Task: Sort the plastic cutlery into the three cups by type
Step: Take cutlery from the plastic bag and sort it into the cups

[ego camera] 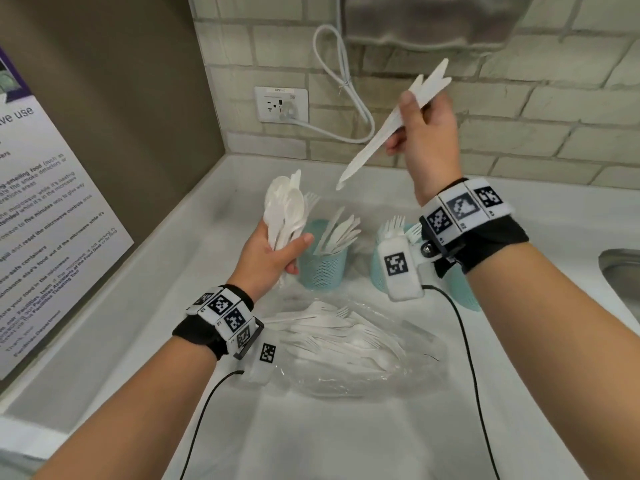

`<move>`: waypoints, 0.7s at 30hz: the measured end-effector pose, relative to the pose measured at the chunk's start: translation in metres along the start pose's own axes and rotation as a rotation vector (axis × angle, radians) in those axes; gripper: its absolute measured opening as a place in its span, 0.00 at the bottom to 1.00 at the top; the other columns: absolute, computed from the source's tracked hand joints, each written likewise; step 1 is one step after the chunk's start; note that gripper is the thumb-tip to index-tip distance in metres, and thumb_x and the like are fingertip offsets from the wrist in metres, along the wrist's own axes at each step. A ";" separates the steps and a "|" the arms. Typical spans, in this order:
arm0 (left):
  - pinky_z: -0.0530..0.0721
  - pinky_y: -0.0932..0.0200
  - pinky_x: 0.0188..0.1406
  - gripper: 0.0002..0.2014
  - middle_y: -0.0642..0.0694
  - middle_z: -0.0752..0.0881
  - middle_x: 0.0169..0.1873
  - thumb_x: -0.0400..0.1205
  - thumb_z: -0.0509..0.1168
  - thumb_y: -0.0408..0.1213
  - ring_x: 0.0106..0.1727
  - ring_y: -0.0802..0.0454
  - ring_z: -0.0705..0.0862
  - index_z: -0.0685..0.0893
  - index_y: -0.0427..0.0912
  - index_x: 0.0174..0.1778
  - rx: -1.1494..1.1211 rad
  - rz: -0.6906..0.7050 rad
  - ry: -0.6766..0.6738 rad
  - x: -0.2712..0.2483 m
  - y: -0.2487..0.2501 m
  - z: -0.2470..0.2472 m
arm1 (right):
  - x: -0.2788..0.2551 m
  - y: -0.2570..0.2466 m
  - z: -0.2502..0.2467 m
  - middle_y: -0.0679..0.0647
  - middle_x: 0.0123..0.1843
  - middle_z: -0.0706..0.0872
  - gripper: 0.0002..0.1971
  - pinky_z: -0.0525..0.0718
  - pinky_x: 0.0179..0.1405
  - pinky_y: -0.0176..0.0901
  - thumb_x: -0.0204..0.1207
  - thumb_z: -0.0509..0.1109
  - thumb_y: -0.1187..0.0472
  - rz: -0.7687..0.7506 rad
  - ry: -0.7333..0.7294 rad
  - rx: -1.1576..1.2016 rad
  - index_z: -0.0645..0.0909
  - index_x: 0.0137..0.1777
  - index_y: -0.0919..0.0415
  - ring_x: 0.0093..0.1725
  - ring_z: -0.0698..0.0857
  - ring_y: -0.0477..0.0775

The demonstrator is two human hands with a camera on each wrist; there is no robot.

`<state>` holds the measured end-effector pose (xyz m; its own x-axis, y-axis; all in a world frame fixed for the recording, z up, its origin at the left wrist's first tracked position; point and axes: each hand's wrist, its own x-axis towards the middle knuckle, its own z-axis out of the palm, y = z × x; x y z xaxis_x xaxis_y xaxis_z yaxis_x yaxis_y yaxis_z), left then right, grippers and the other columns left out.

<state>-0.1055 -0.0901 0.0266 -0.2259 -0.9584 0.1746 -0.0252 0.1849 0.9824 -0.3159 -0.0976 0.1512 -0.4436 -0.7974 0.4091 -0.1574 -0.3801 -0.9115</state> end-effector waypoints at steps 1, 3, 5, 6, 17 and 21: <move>0.82 0.57 0.26 0.13 0.46 0.79 0.35 0.78 0.71 0.33 0.22 0.58 0.75 0.76 0.47 0.54 0.003 0.012 0.023 0.002 0.001 -0.003 | -0.001 0.003 0.002 0.58 0.40 0.79 0.02 0.82 0.25 0.36 0.84 0.61 0.60 -0.008 -0.021 -0.042 0.73 0.50 0.55 0.24 0.78 0.46; 0.83 0.56 0.27 0.12 0.47 0.79 0.34 0.78 0.71 0.33 0.22 0.57 0.75 0.76 0.50 0.51 0.010 0.037 0.047 0.006 0.002 -0.007 | -0.009 0.020 0.011 0.59 0.42 0.81 0.03 0.85 0.27 0.37 0.83 0.63 0.61 0.020 -0.135 -0.154 0.75 0.53 0.58 0.26 0.81 0.48; 0.83 0.56 0.28 0.13 0.49 0.79 0.34 0.78 0.72 0.33 0.23 0.56 0.75 0.76 0.51 0.50 0.005 0.048 0.050 0.009 0.003 -0.008 | -0.023 0.041 0.023 0.59 0.44 0.82 0.05 0.88 0.30 0.40 0.81 0.65 0.61 0.095 -0.237 -0.239 0.76 0.55 0.60 0.28 0.84 0.51; 0.83 0.55 0.28 0.13 0.49 0.79 0.34 0.77 0.72 0.33 0.25 0.56 0.76 0.76 0.52 0.51 -0.001 0.054 0.048 0.010 0.002 -0.007 | -0.029 0.050 0.026 0.59 0.45 0.83 0.06 0.89 0.33 0.43 0.81 0.66 0.61 0.140 -0.274 -0.267 0.77 0.55 0.61 0.30 0.85 0.53; 0.80 0.52 0.29 0.18 0.47 0.82 0.33 0.75 0.74 0.36 0.23 0.51 0.78 0.75 0.40 0.58 -0.003 0.047 -0.054 0.004 -0.002 0.006 | -0.050 0.017 0.028 0.45 0.51 0.87 0.09 0.78 0.49 0.29 0.80 0.66 0.58 0.067 -0.522 -0.198 0.86 0.56 0.54 0.45 0.82 0.33; 0.82 0.56 0.25 0.18 0.45 0.80 0.34 0.73 0.74 0.35 0.23 0.56 0.78 0.76 0.43 0.55 -0.027 0.063 -0.094 0.003 0.003 0.015 | -0.054 0.019 0.029 0.51 0.45 0.89 0.03 0.85 0.51 0.46 0.74 0.73 0.63 0.061 -0.538 -0.184 0.84 0.43 0.53 0.45 0.85 0.49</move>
<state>-0.1209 -0.0893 0.0293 -0.3162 -0.9203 0.2303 0.0177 0.2370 0.9713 -0.2690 -0.0752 0.1134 0.0476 -0.9600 0.2760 -0.3180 -0.2765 -0.9069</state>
